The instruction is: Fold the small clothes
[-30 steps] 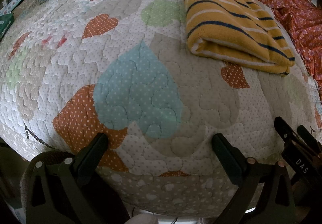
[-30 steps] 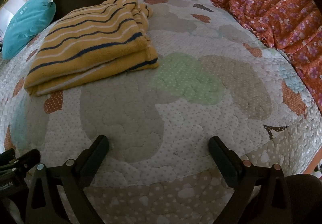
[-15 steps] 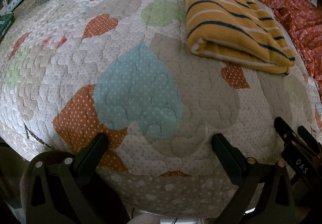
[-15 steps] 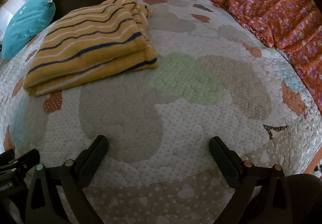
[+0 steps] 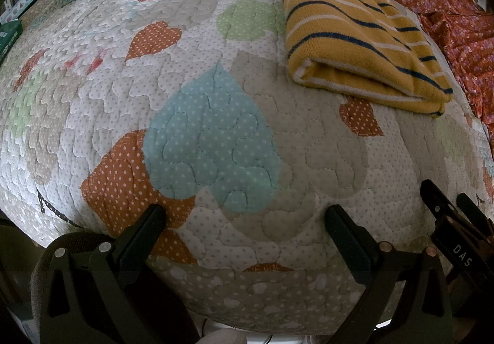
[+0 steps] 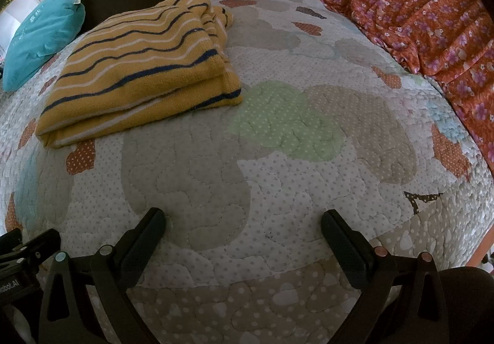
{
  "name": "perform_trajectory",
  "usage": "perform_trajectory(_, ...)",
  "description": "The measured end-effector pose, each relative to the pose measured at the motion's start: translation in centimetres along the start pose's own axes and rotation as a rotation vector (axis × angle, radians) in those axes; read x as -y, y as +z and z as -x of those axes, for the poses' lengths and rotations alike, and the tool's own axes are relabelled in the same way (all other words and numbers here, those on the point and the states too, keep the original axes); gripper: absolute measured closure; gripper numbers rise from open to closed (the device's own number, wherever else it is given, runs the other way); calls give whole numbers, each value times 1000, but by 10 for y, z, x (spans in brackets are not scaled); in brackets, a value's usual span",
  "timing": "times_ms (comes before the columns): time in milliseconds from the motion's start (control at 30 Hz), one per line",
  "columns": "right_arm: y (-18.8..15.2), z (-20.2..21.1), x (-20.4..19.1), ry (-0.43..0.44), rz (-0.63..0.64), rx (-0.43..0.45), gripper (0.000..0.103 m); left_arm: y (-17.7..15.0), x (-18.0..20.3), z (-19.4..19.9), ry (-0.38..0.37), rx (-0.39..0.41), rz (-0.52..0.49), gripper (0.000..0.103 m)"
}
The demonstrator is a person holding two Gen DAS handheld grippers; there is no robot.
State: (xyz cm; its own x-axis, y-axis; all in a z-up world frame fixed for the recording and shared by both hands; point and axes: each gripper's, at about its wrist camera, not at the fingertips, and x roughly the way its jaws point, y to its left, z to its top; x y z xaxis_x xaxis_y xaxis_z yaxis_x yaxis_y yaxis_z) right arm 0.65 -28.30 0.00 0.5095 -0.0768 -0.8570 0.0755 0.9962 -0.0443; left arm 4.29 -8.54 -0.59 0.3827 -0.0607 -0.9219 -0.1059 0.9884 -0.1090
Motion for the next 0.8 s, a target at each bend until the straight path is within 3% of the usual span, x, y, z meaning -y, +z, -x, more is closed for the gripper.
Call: perform_trajectory(800,2,0,2,-3,3,6,1,2,0,-1,-3,-3,12,0)
